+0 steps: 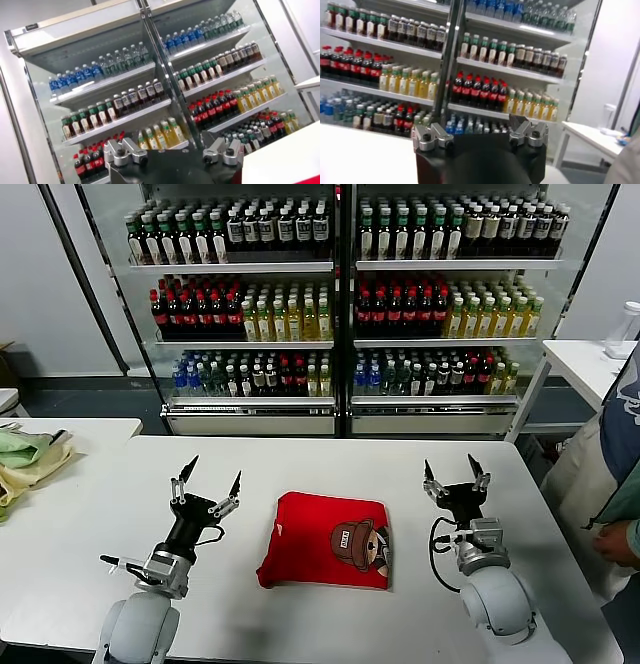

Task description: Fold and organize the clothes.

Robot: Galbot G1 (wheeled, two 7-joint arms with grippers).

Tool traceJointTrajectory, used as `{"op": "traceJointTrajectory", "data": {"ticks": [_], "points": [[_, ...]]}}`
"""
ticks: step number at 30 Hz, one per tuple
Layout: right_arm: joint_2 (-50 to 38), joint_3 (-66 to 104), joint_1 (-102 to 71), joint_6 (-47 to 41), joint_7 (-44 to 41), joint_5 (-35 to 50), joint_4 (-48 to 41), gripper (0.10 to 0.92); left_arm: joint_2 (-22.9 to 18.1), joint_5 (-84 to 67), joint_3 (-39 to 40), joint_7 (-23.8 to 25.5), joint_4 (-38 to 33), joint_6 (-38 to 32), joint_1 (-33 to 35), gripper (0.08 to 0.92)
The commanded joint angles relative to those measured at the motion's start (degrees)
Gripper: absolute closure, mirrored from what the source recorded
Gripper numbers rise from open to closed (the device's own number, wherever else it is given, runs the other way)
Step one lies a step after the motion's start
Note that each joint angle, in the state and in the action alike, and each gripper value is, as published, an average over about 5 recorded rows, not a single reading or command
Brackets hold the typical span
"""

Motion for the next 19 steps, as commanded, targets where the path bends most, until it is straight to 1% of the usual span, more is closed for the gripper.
{"op": "traceJointTrajectory", "data": {"ticks": [1,6,11,19], "points": [[-0.2,3.6,0.7,3.9,-0.9,-5.7,-3.1,0.202,0.1,-3.0,0.1,3.2,5.2,-1.9,-5.9,0.177],[-0.3,4.0,1.3,4.9,-1.1,-6.1,-4.4,0.203,0.3,-4.1,0.2,3.6,8.6,-2.6,-8.4,0.177],[-0.3,3.9,2.0,5.2,-1.2,-6.6,-5.1,0.203,0.2,-4.5,0.5,3.4,10.0,-2.6,-9.7,0.177],[-0.2,3.2,3.4,5.4,-1.4,-7.5,-6.6,0.203,0.6,-4.4,0.6,1.6,12.6,-2.6,-11.2,0.177]]}}
